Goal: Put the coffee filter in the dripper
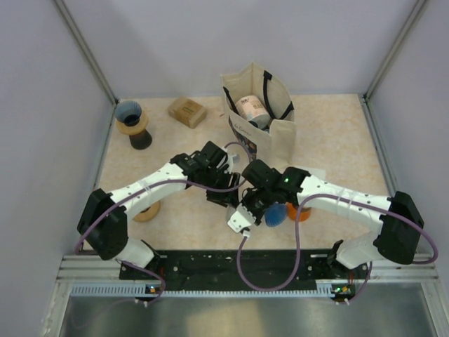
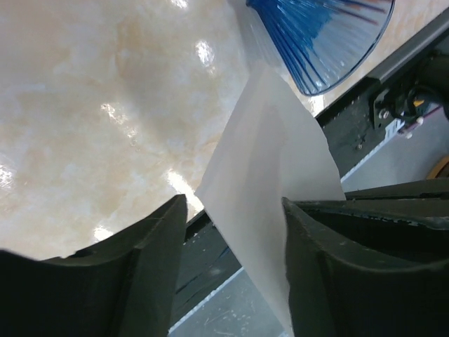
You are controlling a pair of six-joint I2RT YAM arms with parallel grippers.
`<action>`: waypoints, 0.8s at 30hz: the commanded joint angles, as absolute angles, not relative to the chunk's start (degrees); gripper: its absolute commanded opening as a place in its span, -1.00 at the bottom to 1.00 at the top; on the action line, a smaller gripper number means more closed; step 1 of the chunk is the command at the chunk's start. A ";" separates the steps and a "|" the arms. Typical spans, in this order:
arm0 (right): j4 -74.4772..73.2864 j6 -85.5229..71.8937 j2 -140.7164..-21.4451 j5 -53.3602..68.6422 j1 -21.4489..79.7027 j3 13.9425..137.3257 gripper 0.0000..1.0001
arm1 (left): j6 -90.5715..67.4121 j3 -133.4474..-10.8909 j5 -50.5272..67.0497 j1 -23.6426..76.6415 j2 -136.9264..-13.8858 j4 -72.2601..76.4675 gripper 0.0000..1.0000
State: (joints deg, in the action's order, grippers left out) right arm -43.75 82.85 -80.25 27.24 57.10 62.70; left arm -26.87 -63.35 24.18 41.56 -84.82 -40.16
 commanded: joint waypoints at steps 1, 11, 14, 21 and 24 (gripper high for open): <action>-43.07 82.36 -79.72 25.93 58.01 65.65 -1.00 | -24.26 -65.22 27.69 42.45 -85.69 -42.80 0.10; -43.16 81.56 -78.58 23.73 58.01 64.78 -1.00 | -24.08 -66.79 20.24 42.28 -84.38 -46.48 -0.37; -43.07 81.91 -78.05 23.90 58.01 64.51 -1.00 | -23.82 -68.38 16.00 42.19 -83.76 -48.51 -0.51; -43.24 82.35 -77.17 23.73 57.92 63.81 -1.00 | -24.87 -69.08 11.43 41.92 -82.79 -50.27 -0.63; -43.15 82.35 -77.17 23.47 58.01 63.46 -1.00 | -25.49 -69.34 9.50 41.92 -82.44 -50.89 -0.67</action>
